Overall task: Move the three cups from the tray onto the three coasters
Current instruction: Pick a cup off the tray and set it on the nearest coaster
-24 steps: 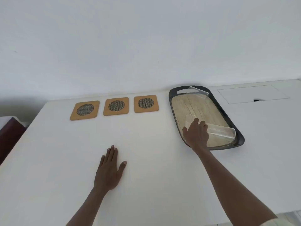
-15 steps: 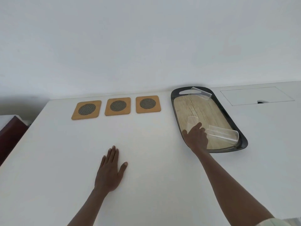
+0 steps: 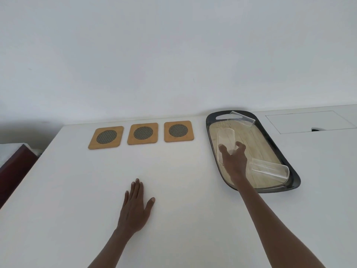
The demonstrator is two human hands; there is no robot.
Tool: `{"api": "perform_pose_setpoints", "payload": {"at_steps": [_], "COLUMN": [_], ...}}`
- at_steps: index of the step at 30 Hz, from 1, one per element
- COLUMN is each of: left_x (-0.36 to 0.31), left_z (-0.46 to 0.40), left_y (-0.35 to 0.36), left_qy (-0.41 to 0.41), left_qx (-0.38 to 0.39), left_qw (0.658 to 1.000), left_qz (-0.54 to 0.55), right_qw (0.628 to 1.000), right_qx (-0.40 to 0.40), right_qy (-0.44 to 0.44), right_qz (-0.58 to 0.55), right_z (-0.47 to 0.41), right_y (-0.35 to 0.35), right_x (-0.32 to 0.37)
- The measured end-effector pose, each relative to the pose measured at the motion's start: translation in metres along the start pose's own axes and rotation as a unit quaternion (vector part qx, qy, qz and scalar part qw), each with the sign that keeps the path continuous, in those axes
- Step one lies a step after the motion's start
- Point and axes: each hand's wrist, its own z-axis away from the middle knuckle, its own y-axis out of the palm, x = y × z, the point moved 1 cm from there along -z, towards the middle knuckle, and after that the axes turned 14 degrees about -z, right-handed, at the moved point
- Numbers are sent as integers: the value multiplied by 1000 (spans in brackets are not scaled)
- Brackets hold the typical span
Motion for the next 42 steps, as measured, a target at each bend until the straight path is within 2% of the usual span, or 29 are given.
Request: {"api": "perform_pose_setpoints", "payload": {"at_steps": [8,13,16,22,25,35,42], "left_x": [-6,-4,-2,0,0,1,0], "left_z": [-49,-76,-80,-79,-79,-80,-79], "left_y": [-13,-13,-6,2,2,4,1], "left_qy": [7,-3,-9,-13,-14,-18,-24], "left_qx": [-32,-32,-17,-30,-37,-51,-50], "left_qw": [999,999,1000,999,999,998,998], "left_qz": [3,-7,-13,-27,-29,-26,-20], "right_qw": [986,948,929,955,960,937,966], "right_qx": [31,57,75,97,78,65,51], "right_qy": [59,133,145,69,42,44,6], "right_qz": [-154,-282,-331,-270,-266,-342,-254], "right_z": [5,2,0,-12,-21,-47,-55], "right_y": [31,43,49,58,60,76,93], "right_x": [8,8,8,12,17,27,28]}}
